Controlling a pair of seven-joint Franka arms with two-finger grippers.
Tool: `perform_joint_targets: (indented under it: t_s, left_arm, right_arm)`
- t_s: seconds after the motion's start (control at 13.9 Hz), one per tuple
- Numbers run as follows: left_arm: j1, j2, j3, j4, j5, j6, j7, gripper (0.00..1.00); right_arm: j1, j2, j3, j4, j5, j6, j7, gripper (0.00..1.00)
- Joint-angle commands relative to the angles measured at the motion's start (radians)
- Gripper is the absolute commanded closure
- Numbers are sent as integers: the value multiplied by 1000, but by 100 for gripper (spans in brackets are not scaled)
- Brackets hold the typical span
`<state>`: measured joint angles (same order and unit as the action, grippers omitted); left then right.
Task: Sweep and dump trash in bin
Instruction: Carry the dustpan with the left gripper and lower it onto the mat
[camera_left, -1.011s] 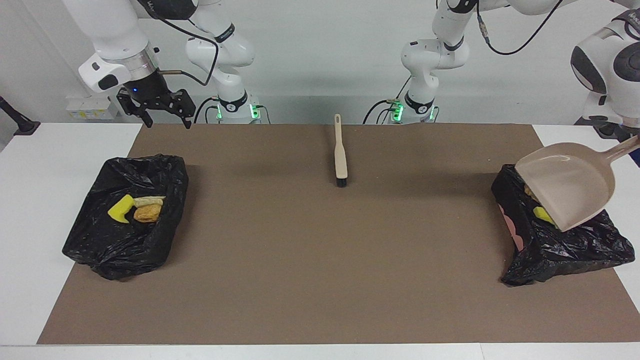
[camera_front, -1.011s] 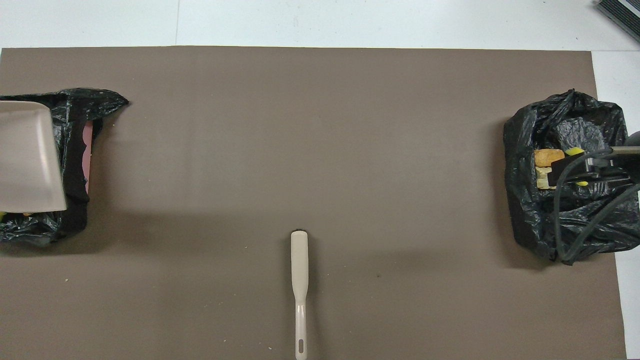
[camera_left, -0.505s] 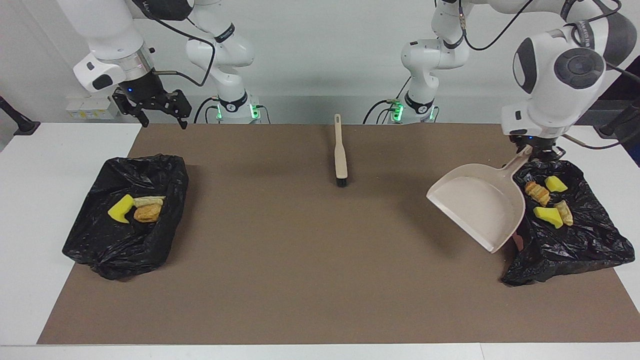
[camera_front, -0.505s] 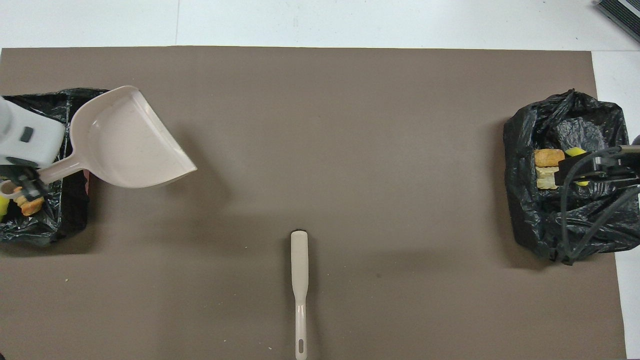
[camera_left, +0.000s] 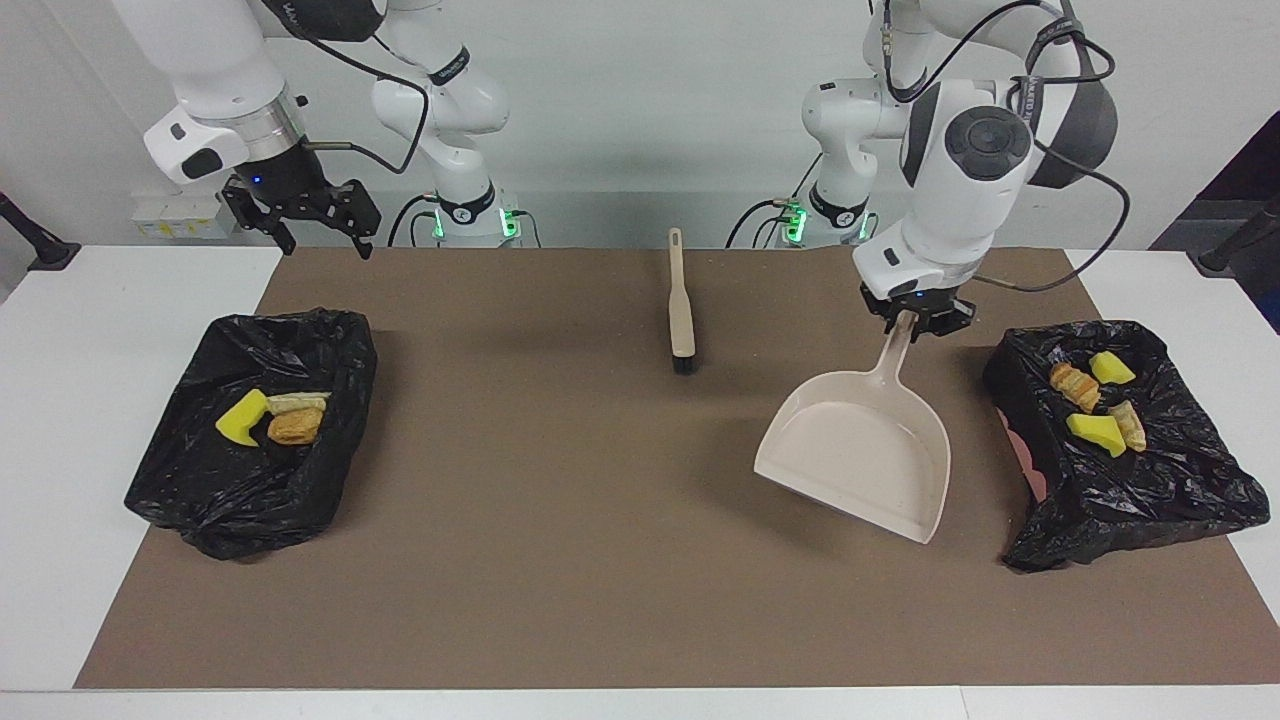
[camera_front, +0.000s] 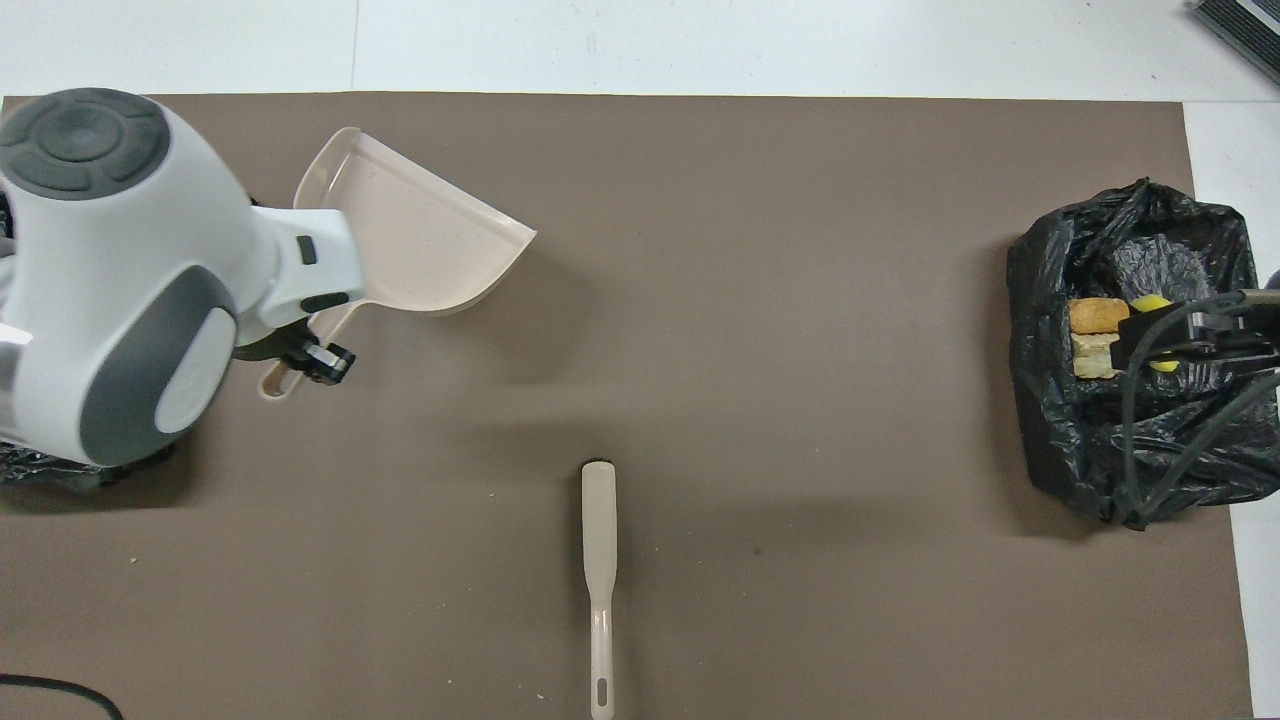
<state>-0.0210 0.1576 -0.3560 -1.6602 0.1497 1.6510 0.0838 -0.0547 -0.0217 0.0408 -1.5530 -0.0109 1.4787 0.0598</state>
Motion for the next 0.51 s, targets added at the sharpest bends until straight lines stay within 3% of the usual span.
perform_joint_targets:
  t_s: [0.0, 0.43]
  left_arm:
    - [-11, 92, -87, 3, -13, 117, -273, 100]
    - [-92, 204, -162, -6, 2, 311, -593, 100]
  right_arm:
    - [-5, -7, 7, -9, 0, 17, 18, 0]
    - [-5, -7, 7, -10, 2, 17, 18, 0]
